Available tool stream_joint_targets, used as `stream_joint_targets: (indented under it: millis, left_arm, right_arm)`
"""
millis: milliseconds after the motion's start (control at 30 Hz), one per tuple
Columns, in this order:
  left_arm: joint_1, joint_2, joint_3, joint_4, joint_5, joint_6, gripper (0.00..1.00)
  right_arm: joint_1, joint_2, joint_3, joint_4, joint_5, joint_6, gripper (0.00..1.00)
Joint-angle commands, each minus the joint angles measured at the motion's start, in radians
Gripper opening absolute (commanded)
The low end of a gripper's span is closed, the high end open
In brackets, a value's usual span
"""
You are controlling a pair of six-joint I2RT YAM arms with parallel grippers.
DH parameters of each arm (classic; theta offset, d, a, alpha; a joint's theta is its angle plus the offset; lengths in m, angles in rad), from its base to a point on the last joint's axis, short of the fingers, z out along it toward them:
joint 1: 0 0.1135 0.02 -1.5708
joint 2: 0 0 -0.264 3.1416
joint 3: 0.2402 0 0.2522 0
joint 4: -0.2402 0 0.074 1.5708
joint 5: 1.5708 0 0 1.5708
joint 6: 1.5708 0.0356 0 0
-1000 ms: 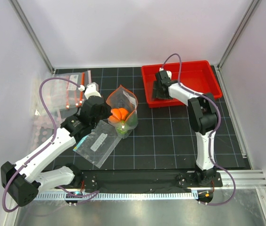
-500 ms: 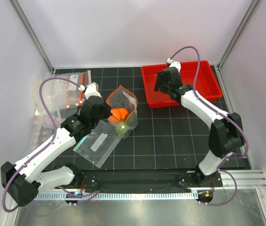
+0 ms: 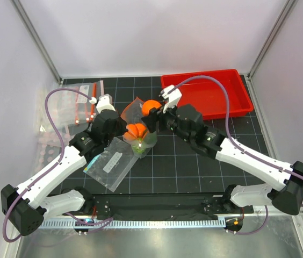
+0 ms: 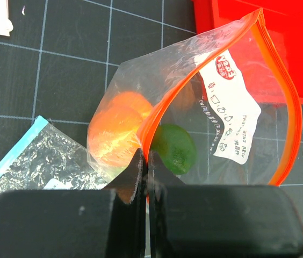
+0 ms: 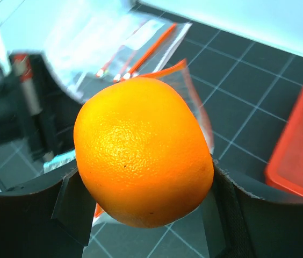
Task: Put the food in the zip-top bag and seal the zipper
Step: Place the fake fruit in the zipper food storage bag.
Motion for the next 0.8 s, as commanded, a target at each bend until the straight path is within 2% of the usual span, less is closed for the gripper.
stream_joint_targets:
  millis: [0, 267, 300, 333, 367, 400, 700, 767]
  left_arm:
    - [0.005, 0.0, 0.036, 0.024, -0.008, 0.002, 0.0]
    - [0.005, -0.007, 0.029, 0.033, 0.001, -0.001, 0.01]
    - [0.005, -0.006, 0.031, 0.033, 0.0, -0.002, 0.01]
    - [0.005, -0.003, 0.031, 0.033, 0.0, -0.001, 0.0]
    - [0.005, -0.001, 0.032, 0.031, -0.002, -0.001, 0.0]
    - [0.006, 0.0, 0.033, 0.031, -0.003, -0.001, 0.0]
    - [0.005, -0.015, 0.029, 0.027, -0.011, 0.001, 0.01]
    - [0.005, -0.016, 0.031, 0.027, -0.013, 0.001, 0.0]
  right_arm:
    - [0.048, 0.025, -0.026, 0.09, 0.002, -0.087, 0.49]
    - [0.076, 0.213, 0.106, 0.021, 0.083, -0.092, 0.49]
    - [0.077, 0.229, 0.125, 0.002, 0.103, -0.081, 0.56]
    - [0.077, 0.263, 0.161, -0.012, 0.125, -0.072, 0.67]
    - [0.082, 0.272, 0.175, -0.025, 0.152, -0.059, 0.81]
    - [0.085, 0.277, 0.181, -0.029, 0.168, -0.056, 0.99]
    - [0.096, 0.124, 0.103, -0.006, 0.171, -0.021, 0.99]
    - [0.097, 0.098, 0.099, -0.025, 0.204, -0.004, 0.96]
